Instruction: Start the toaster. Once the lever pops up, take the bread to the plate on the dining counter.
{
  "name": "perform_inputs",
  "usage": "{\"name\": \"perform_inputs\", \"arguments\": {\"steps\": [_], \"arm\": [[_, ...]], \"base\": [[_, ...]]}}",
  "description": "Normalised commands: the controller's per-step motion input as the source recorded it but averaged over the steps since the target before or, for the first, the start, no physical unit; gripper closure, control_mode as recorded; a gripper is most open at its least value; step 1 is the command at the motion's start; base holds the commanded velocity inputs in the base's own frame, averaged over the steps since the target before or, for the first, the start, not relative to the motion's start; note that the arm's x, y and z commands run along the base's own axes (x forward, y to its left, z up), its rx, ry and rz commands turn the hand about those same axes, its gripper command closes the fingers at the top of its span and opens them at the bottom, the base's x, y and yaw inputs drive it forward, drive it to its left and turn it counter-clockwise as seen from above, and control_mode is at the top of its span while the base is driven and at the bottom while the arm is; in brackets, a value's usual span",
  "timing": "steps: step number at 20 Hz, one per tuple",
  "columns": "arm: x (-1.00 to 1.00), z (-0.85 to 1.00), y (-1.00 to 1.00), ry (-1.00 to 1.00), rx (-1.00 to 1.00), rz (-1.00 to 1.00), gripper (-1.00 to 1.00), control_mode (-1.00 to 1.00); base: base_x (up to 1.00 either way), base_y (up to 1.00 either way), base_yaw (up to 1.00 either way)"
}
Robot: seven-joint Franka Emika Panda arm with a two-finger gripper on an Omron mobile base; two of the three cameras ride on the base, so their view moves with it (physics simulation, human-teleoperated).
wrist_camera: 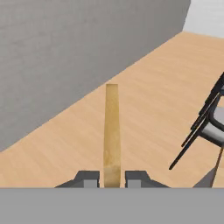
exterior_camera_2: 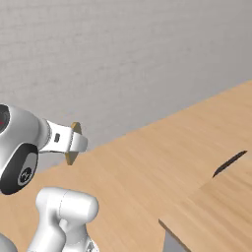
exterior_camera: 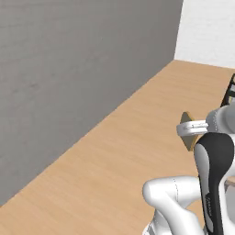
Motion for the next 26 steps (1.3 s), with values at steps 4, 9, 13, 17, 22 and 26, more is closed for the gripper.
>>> {"name": "perform_inputs", "arguments": {"steps": [4, 9, 13, 17, 22, 26], "arm": [[0.0, 0.0, 0.0, 0.0, 0.0, 0.0, 1.0, 1.0], [0.0, 0.0, 0.0, 0.0, 0.0, 0.0, 1.0, 1.0], [0.0, 0.0, 0.0, 0.0, 0.0, 0.0, 1.0, 1.0], [0.0, 0.0, 0.0, 0.0, 0.0, 0.0, 1.0, 1.0], [0.0, 0.0, 0.0, 0.0, 0.0, 0.0, 1.0, 1.0], [0.0, 0.0, 0.0, 0.0, 0.0, 0.0, 1.0, 1.0]], "base": [[1.0, 0.0, -0.57], [1.0, 0.07, -0.57], [1.0, 0.52, -0.54], [1.0, 0.74, -0.51], [1.0, 0.75, -0.52], [1.0, 0.65, -0.59]]}}
